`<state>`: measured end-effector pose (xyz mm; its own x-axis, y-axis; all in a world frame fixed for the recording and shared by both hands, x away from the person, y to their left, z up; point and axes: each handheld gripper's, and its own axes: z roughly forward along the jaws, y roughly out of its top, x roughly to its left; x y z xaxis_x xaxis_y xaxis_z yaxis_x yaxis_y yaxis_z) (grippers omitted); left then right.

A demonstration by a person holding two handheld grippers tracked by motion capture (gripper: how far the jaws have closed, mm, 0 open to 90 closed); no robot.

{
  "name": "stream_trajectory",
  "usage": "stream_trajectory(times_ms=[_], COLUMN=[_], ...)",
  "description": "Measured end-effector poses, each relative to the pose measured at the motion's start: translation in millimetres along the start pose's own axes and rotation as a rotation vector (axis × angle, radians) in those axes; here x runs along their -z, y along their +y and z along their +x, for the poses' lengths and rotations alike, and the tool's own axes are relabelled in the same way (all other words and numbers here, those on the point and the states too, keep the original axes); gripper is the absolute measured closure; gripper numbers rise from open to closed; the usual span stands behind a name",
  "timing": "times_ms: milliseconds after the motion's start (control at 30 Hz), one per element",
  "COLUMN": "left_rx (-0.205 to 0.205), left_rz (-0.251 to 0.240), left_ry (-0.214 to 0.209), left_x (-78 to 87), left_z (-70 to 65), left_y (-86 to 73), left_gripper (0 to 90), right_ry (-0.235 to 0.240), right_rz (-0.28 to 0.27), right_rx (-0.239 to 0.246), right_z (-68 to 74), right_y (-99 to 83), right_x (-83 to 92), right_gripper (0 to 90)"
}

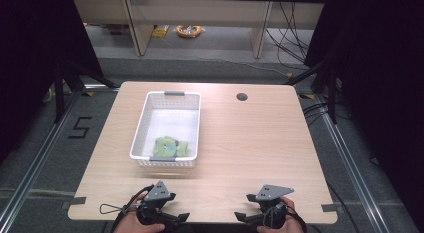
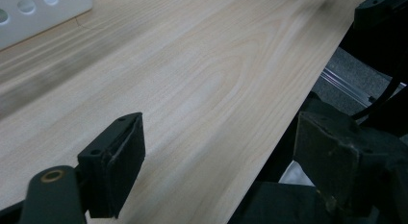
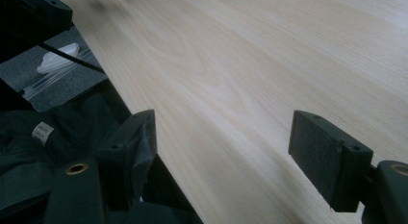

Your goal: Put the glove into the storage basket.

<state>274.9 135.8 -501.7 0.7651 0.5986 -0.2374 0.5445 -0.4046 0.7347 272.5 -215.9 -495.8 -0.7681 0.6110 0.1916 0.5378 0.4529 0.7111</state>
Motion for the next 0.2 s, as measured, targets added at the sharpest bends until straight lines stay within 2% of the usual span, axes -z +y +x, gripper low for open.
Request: stream_trajectory(times_ms=[33, 67, 133, 167, 200], left_rx=[0.0, 0.02, -0.002, 0.002, 0.025], left_rz=[0.0, -0.002, 0.005, 0.003, -0.001], left_ry=[0.0, 0.001, 0.006, 0.005, 0.009], left_x=[0.0, -0.6, 0.2, 0.1, -0.6], left_z=[0.1, -0.5, 1.6, 2.0, 1.9], left_y=[0.0, -0.3, 0.1, 0.1, -0.2], left_gripper=[18.1, 18.1, 17.9, 17.7, 17.3], right_ry=[0.01, 0.016, -0.002, -0.005, -0.009], right_rz=[0.002, -0.001, 0.001, 0.001, 0.0], right_rx=[0.005, 0.01, 0.002, 0.001, -0.004], right_z=[-0.7, -1.6, -1.9, -2.5, -3.2], right_y=[0.2, 0.1, -0.2, -0.4, -0.6], right_x=[-0.2, -0.7, 0.7, 0.8, 0.9], right_gripper=[26.0, 26.1, 26.0, 26.0, 26.0])
